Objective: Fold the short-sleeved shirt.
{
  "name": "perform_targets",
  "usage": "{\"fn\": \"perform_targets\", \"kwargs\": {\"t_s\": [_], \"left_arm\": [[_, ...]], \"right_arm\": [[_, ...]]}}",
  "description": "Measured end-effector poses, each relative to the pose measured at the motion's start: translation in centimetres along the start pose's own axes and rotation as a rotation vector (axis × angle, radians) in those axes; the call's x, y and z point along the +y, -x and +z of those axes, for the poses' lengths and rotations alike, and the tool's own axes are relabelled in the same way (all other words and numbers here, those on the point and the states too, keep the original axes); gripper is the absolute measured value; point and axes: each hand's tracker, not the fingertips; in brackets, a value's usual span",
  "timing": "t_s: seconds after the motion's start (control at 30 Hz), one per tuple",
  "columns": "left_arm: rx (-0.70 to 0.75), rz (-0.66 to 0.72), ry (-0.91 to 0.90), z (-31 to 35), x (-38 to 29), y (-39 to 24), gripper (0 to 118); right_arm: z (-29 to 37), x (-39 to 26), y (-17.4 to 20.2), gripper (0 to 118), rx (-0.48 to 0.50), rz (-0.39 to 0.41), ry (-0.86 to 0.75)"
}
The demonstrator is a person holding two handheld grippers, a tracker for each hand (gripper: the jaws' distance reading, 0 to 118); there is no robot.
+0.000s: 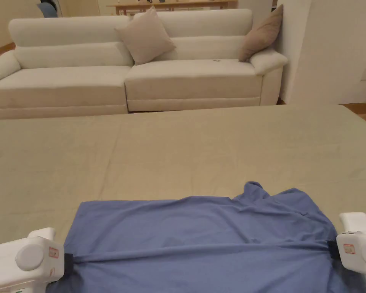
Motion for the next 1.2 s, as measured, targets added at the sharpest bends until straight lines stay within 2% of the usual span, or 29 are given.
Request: {"fn": "perform_targets", "kwargs": {"t_s": [0.03,0.07,0.1,0.13,0.17,0.2,0.23,0.27,0.3,0.33,0.4,0.43,0.47,0.53,0.6,0.63,0.67,0.7,0.73,0.77,0.8,0.83,0.9,1.0,1.07,1.13,1.2], "left_arm": [[-0.006,-0.021,0.001,-0.1,0.0,0.2,7],[-0.013,-0.017,-0.004,0.2,-0.1,0.7,21],[-0.036,0.0,-0.018,1.1,0.0,1.1,42],[-0.046,0.058,-0.038,2.3,0.2,1.6,42],[-0.07,0.101,-0.1,4.5,0.4,2.2,49],[-0.12,0.127,-0.253,7.5,0.2,2.8,59],[-0.144,0.115,-0.367,10.8,0.0,2.7,67],[-0.14,0.07,-0.49,14.3,-0.3,2.6,82],[-0.131,0.025,-0.616,17.7,-0.9,2.4,93],[-0.113,0.006,-0.718,20.2,-1.5,2.1,100],[-0.084,-0.021,-0.937,25.9,-3.4,1.1,103],[-0.102,-0.031,-0.964,27.6,-3.8,1.1,103],[-0.121,-0.028,-0.97,29.2,-4.0,1.1,103],[-0.121,-0.009,-0.961,31.5,-4.5,0.6,103],[-0.165,-0.01,-0.914,33.3,-4.7,0.8,101],[-0.189,-0.022,-0.945,33.6,-5.0,0.7,96],[-0.181,-0.027,-0.965,33.9,-5.5,0.6,69],[-0.167,-0.035,-0.974,34.2,-5.9,0.4,39],[-0.148,-0.045,-0.965,34.3,-5.9,0.3,16],[-0.133,-0.055,-0.953,34.2,-6.1,0.1,9],[-0.145,-0.059,-0.936,34.2,-6.3,0.3,5],[-0.191,-0.061,-0.876,34.2,-6.4,0.6,0],[-0.233,-0.036,-0.785,33.4,-6.4,1.1,0],[-0.195,-0.059,-0.705,31.0,-6.9,1.6,0],[-0.216,-0.103,-0.56,28.3,-6.8,1.9,0],[-0.278,-0.093,-0.366,24.8,-6.5,2.6,0],[-0.312,-0.051,-0.243,20.8,-6.6,3.9,0]], "right_arm": [[0.3,0.2,0.0,11,0.006,0.008,0.003],[0.7,0.5,-0.3,35,0.011,0.021,0.008],[1.3,0.8,-0.5,39,-0.007,0.025,0.008],[2.5,1.2,-0.9,39,-0.032,0.011,0.003],[4.7,1.7,-1.4,39,-0.026,-0.068,-0.091],[7.5,2.3,-2.1,41,0.019,-0.146,-0.191],[10.5,2.9,-2.5,48,0.047,-0.199,-0.312],[14.0,3.3,-2.8,69,0.099,-0.231,-0.446],[18.2,3.5,-2.2,94,0.126,-0.255,-0.591],[20.8,3.6,-1.9,114,0.108,-0.261,-0.696],[26.6,3.7,-1.4,118,0.159,-0.24,-0.871],[28.7,3.8,-1.0,118,0.182,-0.241,-0.903],[30.6,3.8,-0.7,118,0.195,-0.269,-0.927],[33.0,3.6,-0.3,118,0.257,-0.258,-0.969],[34.3,3.6,-0.1,118,0.257,-0.246,-0.927],[34.9,3.5,0.1,117,0.261,-0.238,-0.903],[35.4,3.2,0.4,107,0.277,-0.235,-0.877],[35.6,2.7,0.4,86,0.282,-0.24,-0.893],[35.9,2.4,0.6,49,0.294,-0.24,-0.916],[36.3,2.2,1.0,4,0.243,-0.228,-0.931],[36.6,2.1,1.4,1,0.178,-0.212,-0.922],[36.6,1.8,1.3,0,0.156,-0.205,-0.926],[37.1,1.6,1.3,0,0.204,-0.189,-0.908],[37.6,1.0,1.1,0,0.172,-0.196,-0.907],[37.6,1.0,0.6,0,0.251,-0.235,-0.906],[37.6,0.9,0.6,0,0.238,-0.229,-0.899],[37.7,0.8,1.4,0,0.193,-0.174,-0.884]]}}
